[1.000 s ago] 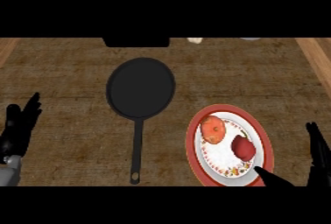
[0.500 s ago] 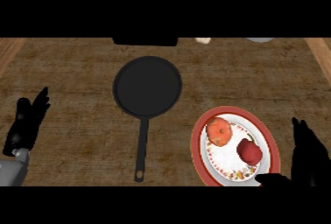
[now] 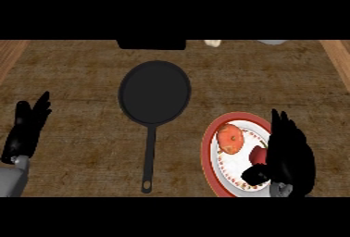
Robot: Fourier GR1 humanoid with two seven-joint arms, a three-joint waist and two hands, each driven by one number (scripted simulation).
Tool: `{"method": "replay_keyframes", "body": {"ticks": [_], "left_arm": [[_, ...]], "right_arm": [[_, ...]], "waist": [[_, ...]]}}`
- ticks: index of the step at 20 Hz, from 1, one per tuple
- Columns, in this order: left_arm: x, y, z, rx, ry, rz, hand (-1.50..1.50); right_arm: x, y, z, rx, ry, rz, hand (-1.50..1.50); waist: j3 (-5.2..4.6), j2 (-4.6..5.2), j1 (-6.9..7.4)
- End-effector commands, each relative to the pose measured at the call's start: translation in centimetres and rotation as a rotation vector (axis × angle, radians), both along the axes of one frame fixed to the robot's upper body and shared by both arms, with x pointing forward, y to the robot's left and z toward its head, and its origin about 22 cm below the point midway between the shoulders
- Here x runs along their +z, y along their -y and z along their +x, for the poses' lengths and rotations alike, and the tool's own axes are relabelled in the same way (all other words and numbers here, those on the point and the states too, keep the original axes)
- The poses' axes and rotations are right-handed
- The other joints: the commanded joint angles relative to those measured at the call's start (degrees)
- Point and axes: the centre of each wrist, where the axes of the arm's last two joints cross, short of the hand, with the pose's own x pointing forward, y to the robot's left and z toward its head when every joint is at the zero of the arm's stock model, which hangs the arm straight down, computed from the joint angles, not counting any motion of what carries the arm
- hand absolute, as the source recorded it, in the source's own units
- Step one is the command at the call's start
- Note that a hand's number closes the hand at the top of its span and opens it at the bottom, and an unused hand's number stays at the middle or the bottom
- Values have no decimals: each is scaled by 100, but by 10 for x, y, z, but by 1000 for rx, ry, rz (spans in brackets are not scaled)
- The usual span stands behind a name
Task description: Pick the bell pepper from the plate and place it in the pan
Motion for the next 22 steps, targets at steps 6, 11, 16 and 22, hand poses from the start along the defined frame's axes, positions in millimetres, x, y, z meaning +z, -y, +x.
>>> {"method": "replay_keyframes", "body": {"ticks": [6,11,16,22], "left_arm": [[-5,-11,-8,13,1,-6,0],[-8,0,-3,17,-15,-6,0],[-6,-16,-2,15,3,1,0],[-22,-2,-2,31,0,-11,0]], "right_arm": [[-16,-17,8,-150,-197,-122,-150],[-6,-34,28,-134,-230,-122,-150],[-25,-30,9,-129,-238,-111,-150],[-33,-30,23,-127,-230,-125,-150]], "waist": [[13,-19,-109],[14,-8,-91],[15,-14,-135],[16,-7,-130]]}}
